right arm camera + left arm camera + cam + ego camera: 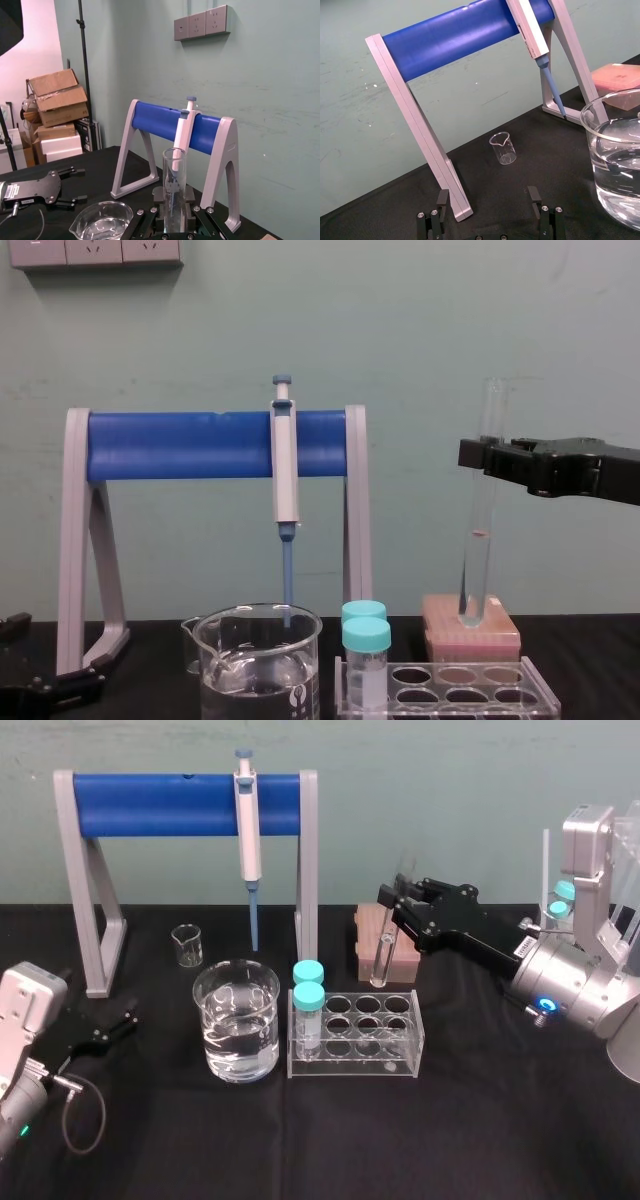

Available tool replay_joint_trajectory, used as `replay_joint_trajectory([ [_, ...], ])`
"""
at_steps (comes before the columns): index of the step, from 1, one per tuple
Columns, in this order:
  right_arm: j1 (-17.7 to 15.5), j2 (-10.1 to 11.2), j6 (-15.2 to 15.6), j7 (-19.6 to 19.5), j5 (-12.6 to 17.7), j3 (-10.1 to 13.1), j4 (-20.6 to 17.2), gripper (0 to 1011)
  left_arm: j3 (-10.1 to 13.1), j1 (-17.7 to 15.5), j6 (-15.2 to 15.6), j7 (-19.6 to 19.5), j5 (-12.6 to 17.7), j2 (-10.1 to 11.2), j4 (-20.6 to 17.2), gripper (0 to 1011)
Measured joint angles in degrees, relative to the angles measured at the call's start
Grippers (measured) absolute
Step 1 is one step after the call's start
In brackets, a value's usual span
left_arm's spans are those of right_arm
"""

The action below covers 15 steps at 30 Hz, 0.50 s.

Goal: Hold the test tube with one hand and immerse one end into the beaker, then return it to the test tube rack.

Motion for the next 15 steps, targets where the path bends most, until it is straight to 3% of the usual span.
replay_joint_trajectory([
  [15,0.0,-0.1,-0.1,0.0,0.0,0.0,0.1,225,0.0,0.0,0.0,0.0,0.0,0.0,0.0,1000],
])
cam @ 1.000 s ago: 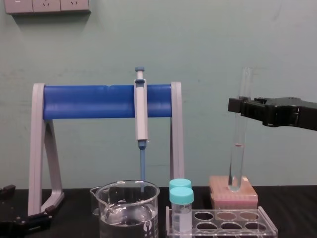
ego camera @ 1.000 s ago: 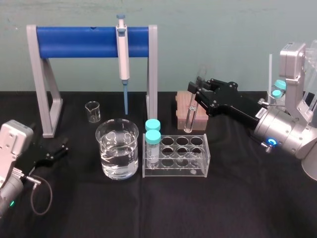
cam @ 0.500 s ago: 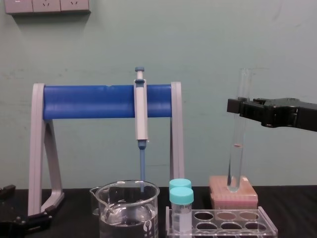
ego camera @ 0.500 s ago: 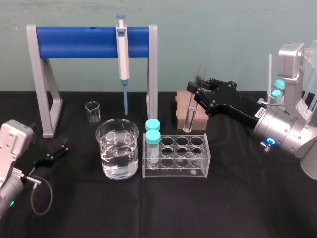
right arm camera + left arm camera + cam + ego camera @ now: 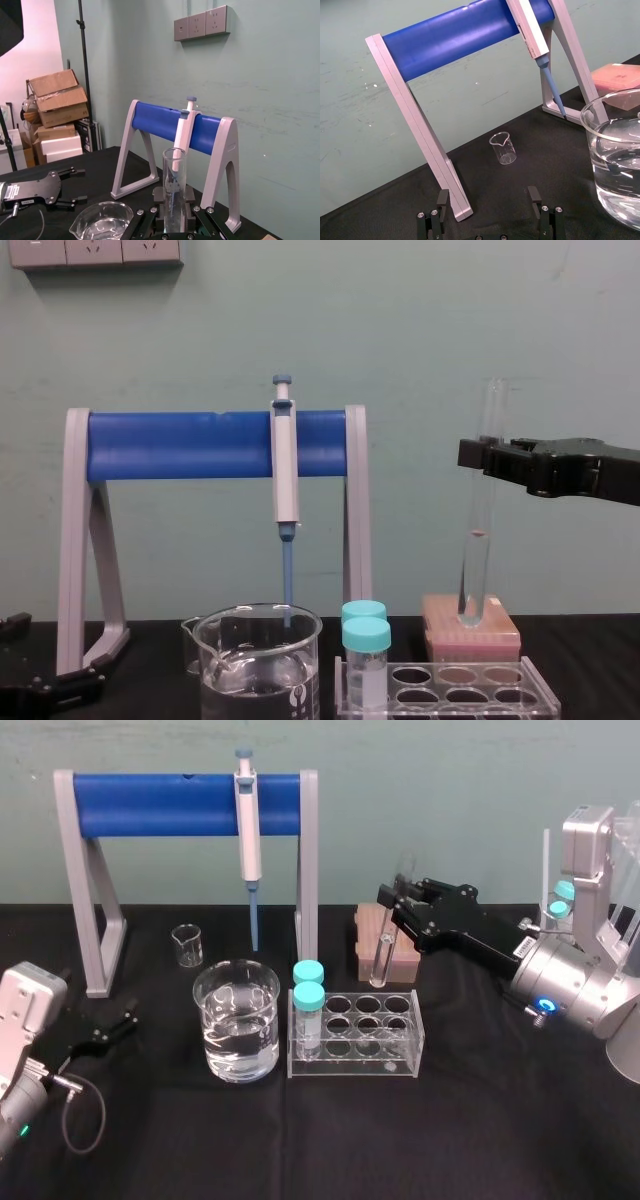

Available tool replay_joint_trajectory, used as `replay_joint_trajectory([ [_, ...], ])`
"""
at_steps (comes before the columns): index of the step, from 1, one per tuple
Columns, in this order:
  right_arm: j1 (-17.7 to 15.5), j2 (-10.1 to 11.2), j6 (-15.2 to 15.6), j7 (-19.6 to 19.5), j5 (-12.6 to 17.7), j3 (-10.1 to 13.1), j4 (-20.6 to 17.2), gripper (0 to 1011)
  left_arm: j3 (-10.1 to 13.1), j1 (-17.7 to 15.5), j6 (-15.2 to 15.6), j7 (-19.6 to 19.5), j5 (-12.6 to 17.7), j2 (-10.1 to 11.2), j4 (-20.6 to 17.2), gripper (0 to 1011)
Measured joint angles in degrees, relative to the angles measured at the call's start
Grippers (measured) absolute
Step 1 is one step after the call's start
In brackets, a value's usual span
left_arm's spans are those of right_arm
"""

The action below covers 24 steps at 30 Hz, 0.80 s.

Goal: Hold the test tube with one hand and immerse one end into the beaker, then return it to the test tube rack.

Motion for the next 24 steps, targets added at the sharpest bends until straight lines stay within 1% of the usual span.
replay_joint_trajectory([
  [24,-0.4,0.1,-0.1,-0.1,0.0,0.2,-0.5,225,0.0,0.0,0.0,0.0,0.0,0.0,0.0,1000],
])
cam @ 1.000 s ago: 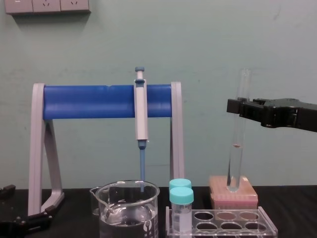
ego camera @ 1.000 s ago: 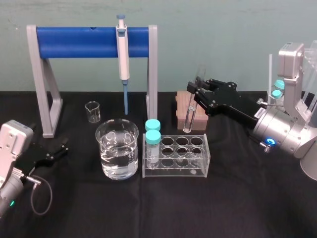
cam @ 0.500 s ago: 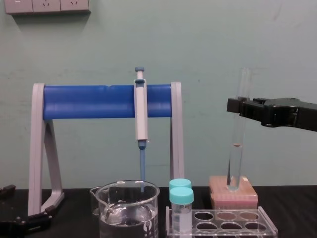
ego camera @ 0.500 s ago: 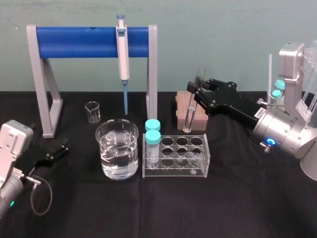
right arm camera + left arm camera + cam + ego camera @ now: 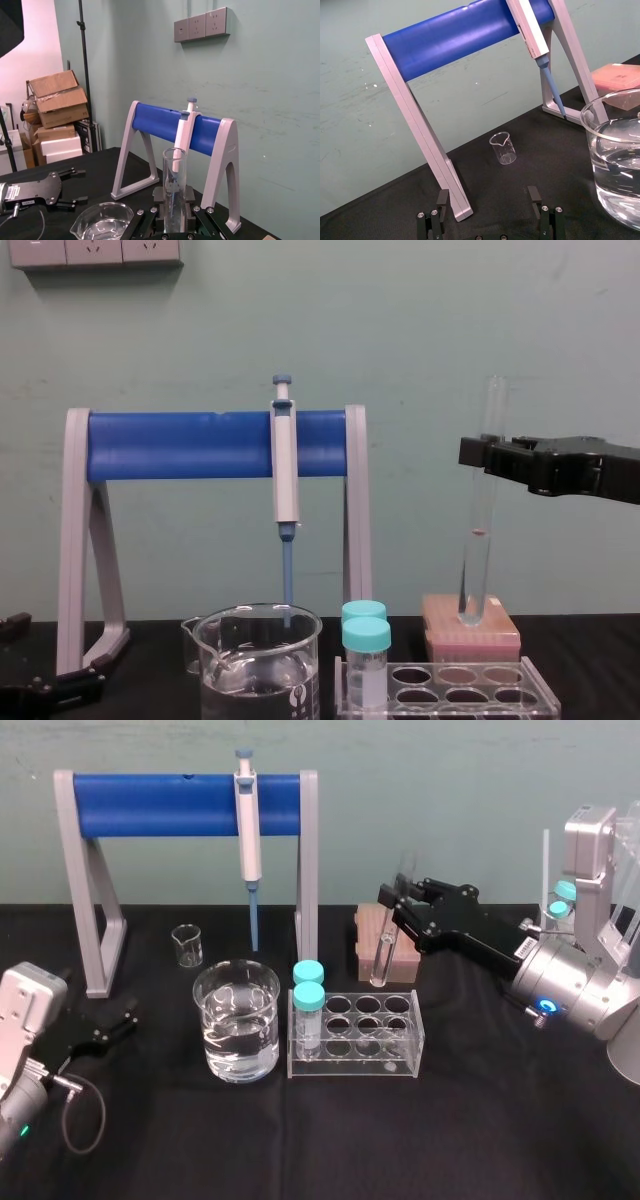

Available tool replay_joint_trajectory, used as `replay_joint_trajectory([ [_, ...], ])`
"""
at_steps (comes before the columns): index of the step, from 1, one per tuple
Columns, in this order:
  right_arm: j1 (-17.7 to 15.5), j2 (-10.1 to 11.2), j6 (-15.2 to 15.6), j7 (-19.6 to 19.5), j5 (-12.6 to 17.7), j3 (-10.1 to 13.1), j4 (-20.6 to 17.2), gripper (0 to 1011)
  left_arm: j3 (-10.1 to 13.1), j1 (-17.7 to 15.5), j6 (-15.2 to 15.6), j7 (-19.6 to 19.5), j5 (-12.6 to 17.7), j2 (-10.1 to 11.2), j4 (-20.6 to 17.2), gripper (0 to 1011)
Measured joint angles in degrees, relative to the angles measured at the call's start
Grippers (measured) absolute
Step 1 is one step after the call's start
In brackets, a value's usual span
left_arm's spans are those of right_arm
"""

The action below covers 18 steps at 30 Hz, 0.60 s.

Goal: Hold the test tube with one hand and immerse one end into the beaker, then return it to the test tube rack.

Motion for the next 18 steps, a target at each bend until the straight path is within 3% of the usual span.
replay_joint_trajectory([
  [18,-0.3,0.2,0.1,0.0,0.1,0.1,-0.3,225,0.0,0.0,0.0,0.0,0.0,0.0,0.0,1000],
])
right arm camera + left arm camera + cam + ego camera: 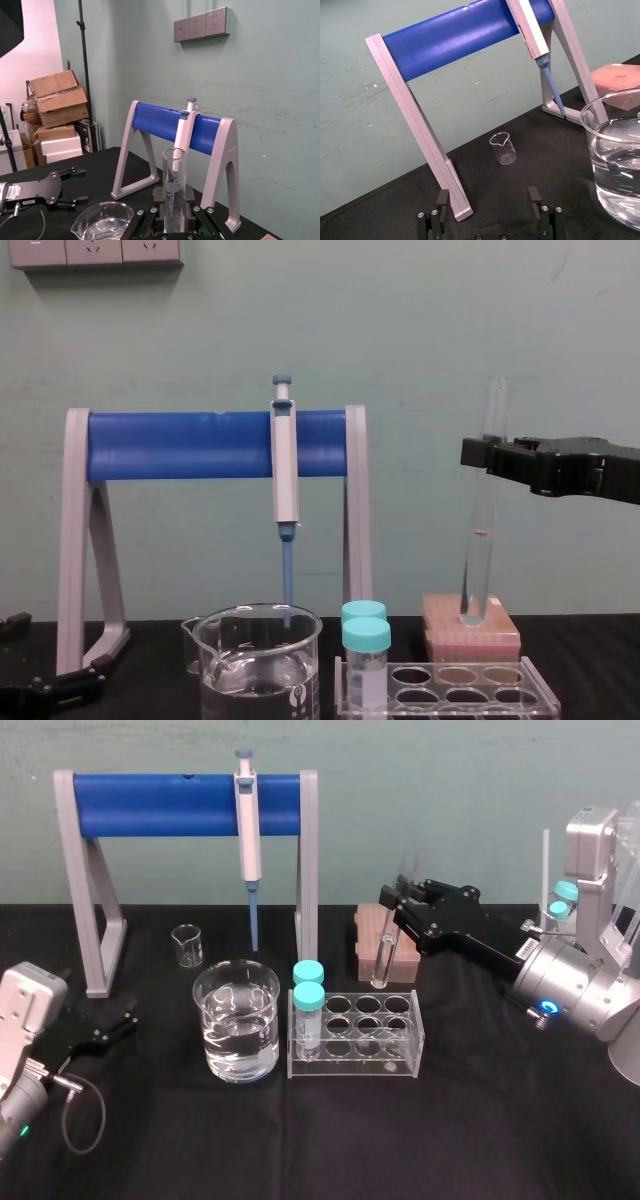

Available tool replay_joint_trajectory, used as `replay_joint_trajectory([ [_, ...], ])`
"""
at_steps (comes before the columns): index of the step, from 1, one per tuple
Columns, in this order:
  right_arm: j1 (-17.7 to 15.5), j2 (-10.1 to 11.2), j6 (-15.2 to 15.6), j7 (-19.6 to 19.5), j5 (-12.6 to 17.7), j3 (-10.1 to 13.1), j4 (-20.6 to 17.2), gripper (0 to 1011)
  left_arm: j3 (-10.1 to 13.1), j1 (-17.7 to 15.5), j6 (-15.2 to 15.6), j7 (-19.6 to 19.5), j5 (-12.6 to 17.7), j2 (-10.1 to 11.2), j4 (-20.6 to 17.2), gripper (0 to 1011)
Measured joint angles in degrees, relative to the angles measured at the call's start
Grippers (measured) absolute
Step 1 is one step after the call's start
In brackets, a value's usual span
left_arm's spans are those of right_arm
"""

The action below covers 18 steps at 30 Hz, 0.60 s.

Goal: Hold the test tube with one hand and immerse one end into the beaker, then return it to the test tube rack.

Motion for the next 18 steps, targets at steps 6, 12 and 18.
replay_joint_trajectory([
  [6,0.5,-0.2,0.0,0.1,-0.1,-0.1,0.3,225,0.0,0.0,0.0,0.0,0.0,0.0,0.0,1000],
  [12,2.5,-0.9,-0.6,1.0,-0.7,-0.9,1.0,225,0.0,0.0,0.0,0.0,0.0,0.0,0.0,1000],
  [18,5.8,-2.8,-2.5,3.5,-1.2,-2.5,2.5,225,0.0,0.0,0.0,0.0,0.0,0.0,0.0,1000],
])
